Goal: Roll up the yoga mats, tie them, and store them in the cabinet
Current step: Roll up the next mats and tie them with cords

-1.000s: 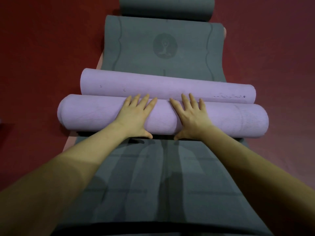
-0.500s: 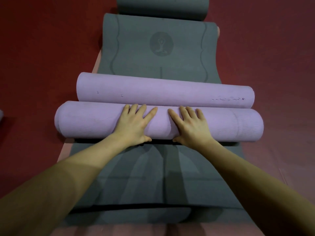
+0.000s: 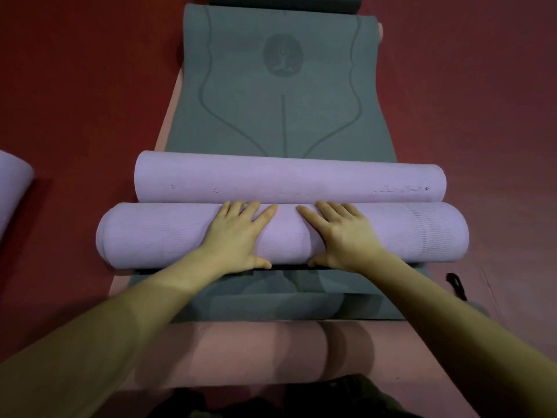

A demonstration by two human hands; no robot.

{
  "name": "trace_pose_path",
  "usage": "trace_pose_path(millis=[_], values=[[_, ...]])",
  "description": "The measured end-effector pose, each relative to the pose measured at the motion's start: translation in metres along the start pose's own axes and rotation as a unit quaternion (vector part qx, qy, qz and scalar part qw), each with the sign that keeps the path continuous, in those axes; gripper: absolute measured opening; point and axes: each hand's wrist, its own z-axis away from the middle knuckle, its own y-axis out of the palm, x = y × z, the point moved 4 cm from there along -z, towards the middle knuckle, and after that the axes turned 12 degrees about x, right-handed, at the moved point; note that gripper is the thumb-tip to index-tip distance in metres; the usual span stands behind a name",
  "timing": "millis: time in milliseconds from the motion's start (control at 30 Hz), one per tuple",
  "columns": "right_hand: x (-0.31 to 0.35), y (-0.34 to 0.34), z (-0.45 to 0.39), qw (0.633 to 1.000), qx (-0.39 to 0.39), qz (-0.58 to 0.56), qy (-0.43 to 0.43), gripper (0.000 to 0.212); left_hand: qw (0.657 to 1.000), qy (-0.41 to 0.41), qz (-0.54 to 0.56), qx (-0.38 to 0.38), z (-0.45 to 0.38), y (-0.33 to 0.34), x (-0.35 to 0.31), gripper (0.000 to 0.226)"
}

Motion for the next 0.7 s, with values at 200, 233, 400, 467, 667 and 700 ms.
trace_pose_path(millis=[200,233,400,467,667,700], values=[[-0.004,0.001,-0.006,0.987,-0.032,-0.135,0.08,0.074,0.991,-0.025,0.126,0.03,-0.018,-0.016,0.014,0.101],[-0.005,0.006,-0.007,0.989,-0.046,-0.118,0.077,0.07,0.992,-0.033,0.116,0.038,-0.021,-0.015,0.013,0.095],[-0.009,0.002,-0.016,0.989,-0.025,-0.121,0.084,0.077,0.979,-0.077,0.16,0.097,-0.052,-0.017,0.024,0.066],[-0.008,0.0,-0.017,0.99,-0.011,-0.104,0.091,0.079,0.978,-0.101,0.159,0.094,-0.067,-0.021,0.032,0.065],[-0.028,-0.007,-0.052,0.982,0.057,-0.099,0.153,0.081,0.981,-0.133,0.14,-0.001,-0.089,-0.033,0.044,0.065],[-0.033,-0.008,-0.062,0.978,0.07,-0.109,0.163,0.076,0.98,-0.135,0.144,-0.016,-0.091,-0.035,0.045,0.066]])
